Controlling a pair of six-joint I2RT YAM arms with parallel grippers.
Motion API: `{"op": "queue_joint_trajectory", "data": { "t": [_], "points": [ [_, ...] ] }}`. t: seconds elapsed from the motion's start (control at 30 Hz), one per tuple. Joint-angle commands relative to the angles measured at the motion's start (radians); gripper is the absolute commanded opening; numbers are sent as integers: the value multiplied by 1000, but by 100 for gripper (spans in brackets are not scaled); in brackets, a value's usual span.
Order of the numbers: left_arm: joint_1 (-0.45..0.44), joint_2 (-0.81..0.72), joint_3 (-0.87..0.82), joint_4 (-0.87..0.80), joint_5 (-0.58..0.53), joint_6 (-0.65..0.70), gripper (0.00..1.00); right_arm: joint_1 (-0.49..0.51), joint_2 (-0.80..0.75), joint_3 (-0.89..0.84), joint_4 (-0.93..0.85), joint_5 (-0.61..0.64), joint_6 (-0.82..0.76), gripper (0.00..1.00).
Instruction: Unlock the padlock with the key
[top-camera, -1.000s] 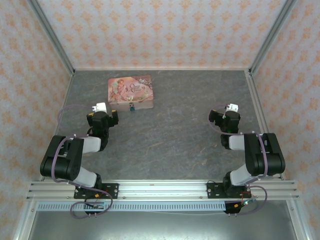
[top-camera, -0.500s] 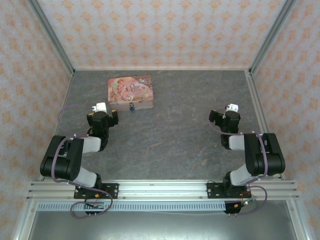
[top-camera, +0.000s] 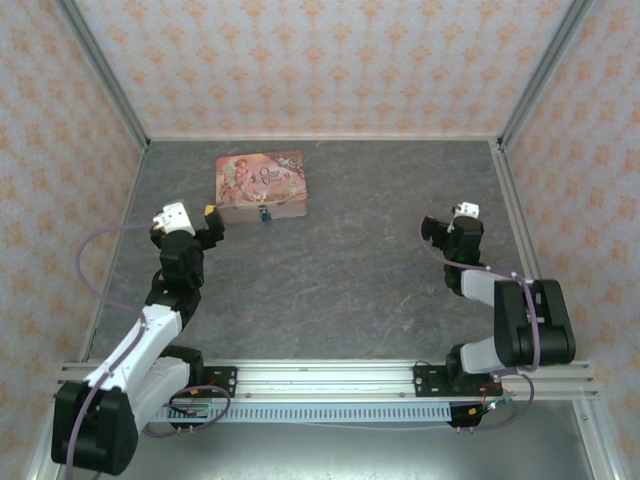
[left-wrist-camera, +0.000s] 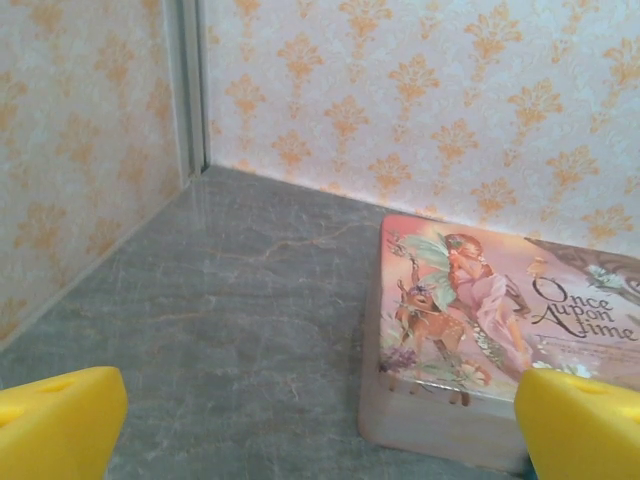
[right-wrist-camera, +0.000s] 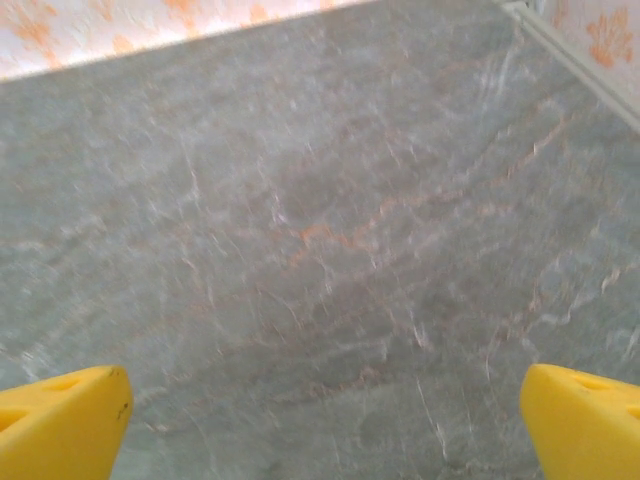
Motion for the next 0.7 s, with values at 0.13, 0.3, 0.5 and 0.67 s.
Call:
{"op": "queue_joint_trajectory", "data": {
  "t": [0.13,0.3,0.5,0.67],
  "points": [
    [-12,-76,163,-455,231,-275,100,-6,-276,188,-594,-51,134,99],
    [-87,-42,196,-475,390,-384,100,18,-325,279,-928,-133,262,97],
    [-226,29,163,-347,431,-480,100,95,-329,282,-1166,-110,378,84],
    [-296,86,177,-304,418,-474,100,141,-350,207,-1218,-83,463,72]
  ]
}}
